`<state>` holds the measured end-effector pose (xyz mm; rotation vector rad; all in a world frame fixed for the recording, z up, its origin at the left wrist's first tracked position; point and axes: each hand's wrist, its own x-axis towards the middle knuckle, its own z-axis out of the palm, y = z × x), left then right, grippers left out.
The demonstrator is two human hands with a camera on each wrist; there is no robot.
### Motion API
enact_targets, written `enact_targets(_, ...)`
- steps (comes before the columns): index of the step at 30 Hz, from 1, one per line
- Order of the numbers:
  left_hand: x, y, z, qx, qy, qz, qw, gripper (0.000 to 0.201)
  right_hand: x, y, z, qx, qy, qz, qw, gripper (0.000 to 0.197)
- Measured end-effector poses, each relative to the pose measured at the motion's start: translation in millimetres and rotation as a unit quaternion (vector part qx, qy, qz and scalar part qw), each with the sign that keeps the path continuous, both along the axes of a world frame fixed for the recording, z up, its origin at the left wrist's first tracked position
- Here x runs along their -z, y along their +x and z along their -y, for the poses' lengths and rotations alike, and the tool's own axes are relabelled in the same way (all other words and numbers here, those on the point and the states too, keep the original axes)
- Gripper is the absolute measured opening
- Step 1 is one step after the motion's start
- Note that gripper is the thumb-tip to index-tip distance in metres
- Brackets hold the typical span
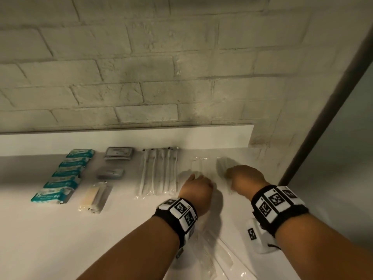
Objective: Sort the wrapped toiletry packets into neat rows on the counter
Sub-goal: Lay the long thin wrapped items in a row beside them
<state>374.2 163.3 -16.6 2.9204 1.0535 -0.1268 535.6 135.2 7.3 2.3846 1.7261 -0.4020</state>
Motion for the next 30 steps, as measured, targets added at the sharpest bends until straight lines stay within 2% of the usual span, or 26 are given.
enact_targets(4, -3.7, -0.1, -8.8, 0.025, 0.012, -0.047, 0.998, 0.043, -2.9, -2.1, 4.2, -0.072, -0.032, 0.048, 0.996, 0.047)
enact_targets(8, -8.1, 1.5, -13.5, 0.032, 0.015, -0.063, 0.997, 0.037, 1.4, -12.5, 4.4, -0.097, -0.023, 0.046, 0.994, 0.046)
enact_targets(11, -9.8, 2.6, -14.0, 0.038, 0.016, -0.073, 0.997, 0.037, 3.3, -14.5, 3.7, -0.088, -0.014, 0.021, 0.996, 0.048)
enact_targets(15, -7.4, 0.1, -18.8, 0.029, -0.009, -0.062, 0.998, 0.035, -1.0, -11.9, 11.3, -0.033, 0.013, -0.077, 0.996, 0.076)
enact_targets(16, -7.9, 0.5, -19.5, 0.028, -0.013, -0.061, 0.998, 0.035, -5.2, -13.4, 15.9, -0.011, 0.034, -0.101, 0.994, 0.076)
enact_targets(18, -9.0, 0.8, -20.0, 0.032, -0.007, -0.073, 0.997, 0.033, -14.8, -22.5, 30.0, -0.001, 0.057, -0.116, 0.992, 0.061)
enact_targets(20, -10.9, 1.9, -19.8, 0.040, 0.003, -0.086, 0.995, 0.034, -18.0, -41.2, 49.9, -0.051, -0.009, -0.122, 0.991, 0.051)
enact_targets(22, -11.7, 2.4, -20.8, 0.045, 0.004, -0.099, 0.994, 0.035, -12.8, -66.5, 69.1, -0.132, -0.105, -0.104, 0.980, 0.052)
enact_targets(25, -10.9, 1.9, -24.1, 0.053, -0.007, -0.108, 0.993, 0.034, 6.3, -85.7, 76.7, -0.185, -0.177, -0.036, 0.966, 0.058)
enact_targets(27, -9.1, 1.7, -25.6, 0.045, -0.022, -0.105, 0.993, 0.032, 8.9, -84.5, 76.8, -0.198, -0.184, -0.026, 0.962, 0.053)
enact_targets(30, -7.0, 3.7, -26.1, 0.034, -0.020, -0.106, 0.994, 0.032, 6.7, -84.3, 80.8, -0.163, -0.151, -0.047, 0.974, 0.041)
